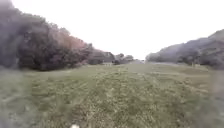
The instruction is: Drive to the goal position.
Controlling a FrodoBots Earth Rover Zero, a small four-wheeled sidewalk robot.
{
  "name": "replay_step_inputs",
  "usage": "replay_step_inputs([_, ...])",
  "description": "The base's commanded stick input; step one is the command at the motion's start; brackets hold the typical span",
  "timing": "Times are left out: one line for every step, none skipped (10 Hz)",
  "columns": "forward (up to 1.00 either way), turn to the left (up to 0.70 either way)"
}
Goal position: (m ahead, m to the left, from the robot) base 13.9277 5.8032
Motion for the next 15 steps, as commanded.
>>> replay_step_inputs([0.70, 0.00])
replay_step_inputs([0.70, 0.00])
replay_step_inputs([0.70, 0.00])
replay_step_inputs([0.70, 0.00])
replay_step_inputs([0.70, 0.00])
replay_step_inputs([0.70, 0.00])
replay_step_inputs([0.70, 0.00])
replay_step_inputs([0.70, 0.00])
replay_step_inputs([0.70, 0.00])
replay_step_inputs([0.70, 0.00])
replay_step_inputs([0.70, 0.00])
replay_step_inputs([0.70, 0.00])
replay_step_inputs([0.70, 0.00])
replay_step_inputs([0.70, 0.00])
replay_step_inputs([0.70, 0.00])
